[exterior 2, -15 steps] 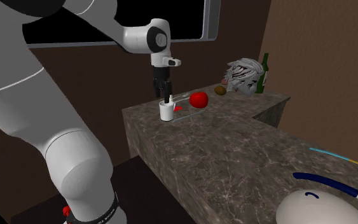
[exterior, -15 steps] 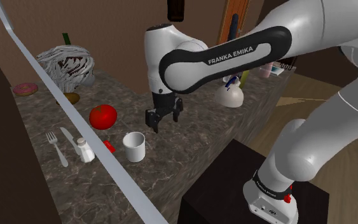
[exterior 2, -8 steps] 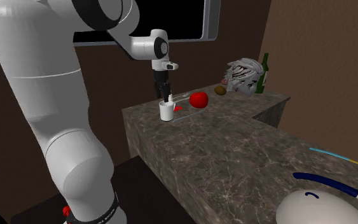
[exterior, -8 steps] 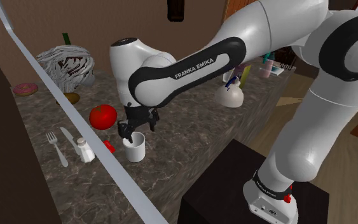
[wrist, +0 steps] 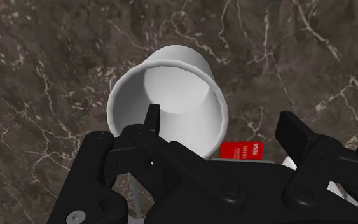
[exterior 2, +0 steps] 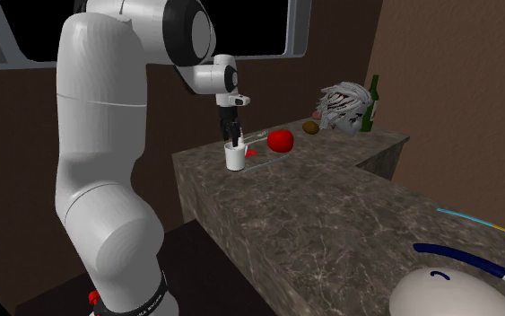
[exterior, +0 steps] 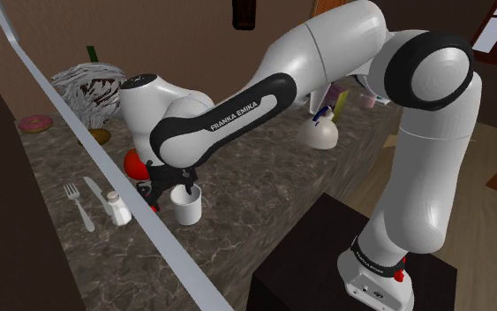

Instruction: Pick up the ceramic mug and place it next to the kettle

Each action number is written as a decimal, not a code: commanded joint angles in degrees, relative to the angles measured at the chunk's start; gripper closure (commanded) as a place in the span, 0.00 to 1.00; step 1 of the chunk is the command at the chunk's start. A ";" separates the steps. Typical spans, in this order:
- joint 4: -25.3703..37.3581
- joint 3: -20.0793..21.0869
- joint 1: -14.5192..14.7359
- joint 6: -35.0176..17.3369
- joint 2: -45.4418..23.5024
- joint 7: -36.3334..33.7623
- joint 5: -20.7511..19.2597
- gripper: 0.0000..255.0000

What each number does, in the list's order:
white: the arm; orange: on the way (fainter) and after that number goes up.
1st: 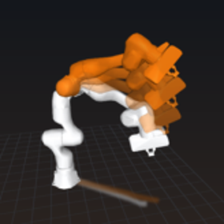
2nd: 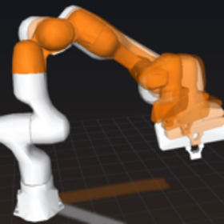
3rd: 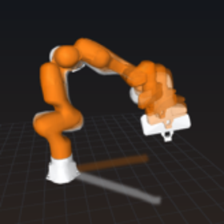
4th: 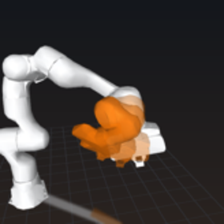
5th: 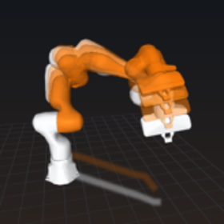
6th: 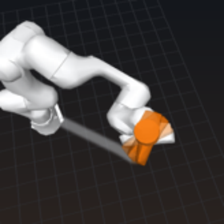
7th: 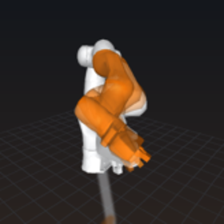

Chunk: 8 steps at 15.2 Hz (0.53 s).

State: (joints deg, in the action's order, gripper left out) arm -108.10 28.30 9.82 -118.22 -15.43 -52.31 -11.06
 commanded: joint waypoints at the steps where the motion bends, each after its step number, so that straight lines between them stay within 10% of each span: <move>1: -0.46 -0.15 0.21 -1.19 -0.80 -0.49 -0.55 0.00; 8: -1.80 -0.49 0.34 -3.56 -2.00 -1.05 -1.40 0.00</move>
State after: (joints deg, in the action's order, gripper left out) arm -109.86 27.82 10.17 -121.71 -17.41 -53.36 -12.44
